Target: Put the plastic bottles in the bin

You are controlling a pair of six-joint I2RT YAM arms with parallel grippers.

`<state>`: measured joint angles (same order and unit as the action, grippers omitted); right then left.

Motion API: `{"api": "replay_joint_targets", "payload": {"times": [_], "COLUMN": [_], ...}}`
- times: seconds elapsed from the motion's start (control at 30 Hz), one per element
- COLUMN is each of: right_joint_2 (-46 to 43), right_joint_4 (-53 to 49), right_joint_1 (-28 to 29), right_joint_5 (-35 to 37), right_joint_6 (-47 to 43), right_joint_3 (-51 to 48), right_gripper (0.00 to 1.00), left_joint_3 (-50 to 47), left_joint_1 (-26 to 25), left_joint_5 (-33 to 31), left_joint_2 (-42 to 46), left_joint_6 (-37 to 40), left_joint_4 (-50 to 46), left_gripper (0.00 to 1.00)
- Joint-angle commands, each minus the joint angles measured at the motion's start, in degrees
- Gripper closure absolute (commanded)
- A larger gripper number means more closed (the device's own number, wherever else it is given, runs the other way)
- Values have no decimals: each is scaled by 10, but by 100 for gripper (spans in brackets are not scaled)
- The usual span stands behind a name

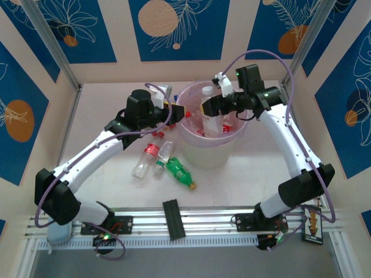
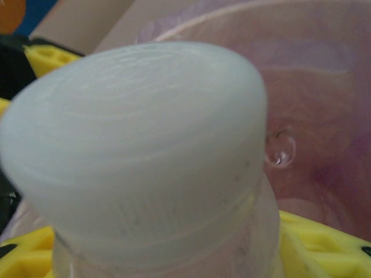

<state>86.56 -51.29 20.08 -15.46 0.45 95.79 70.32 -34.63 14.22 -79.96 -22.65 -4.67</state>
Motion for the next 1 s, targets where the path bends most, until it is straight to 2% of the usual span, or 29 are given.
{"api": "replay_joint_targets", "payload": {"times": [0.0,0.23,0.5,0.7,0.97], "right_joint_2": [15,66,110,139,142], "right_joint_4": [-15,0,30,46,85], "right_joint_1": [17,48,58,71,74], "right_joint_5": [34,67,101,123,111], "right_joint_6": [-12,3,20,25,48], "right_joint_3": [-15,-50,-63,-79,-106], "right_gripper": [51,51,51,47,36], "left_joint_3": [-8,-12,-14,-14,-17], "left_joint_1": [-6,-6,-6,-8,-8], "left_joint_5": [-2,-8,-10,-11,-13], "left_joint_2": [-2,1,1,1,5], "left_joint_6": [-10,-9,-9,-8,-7], "left_joint_4": [25,25,26,26,24], "left_gripper": [48,50,52,53,54]}}
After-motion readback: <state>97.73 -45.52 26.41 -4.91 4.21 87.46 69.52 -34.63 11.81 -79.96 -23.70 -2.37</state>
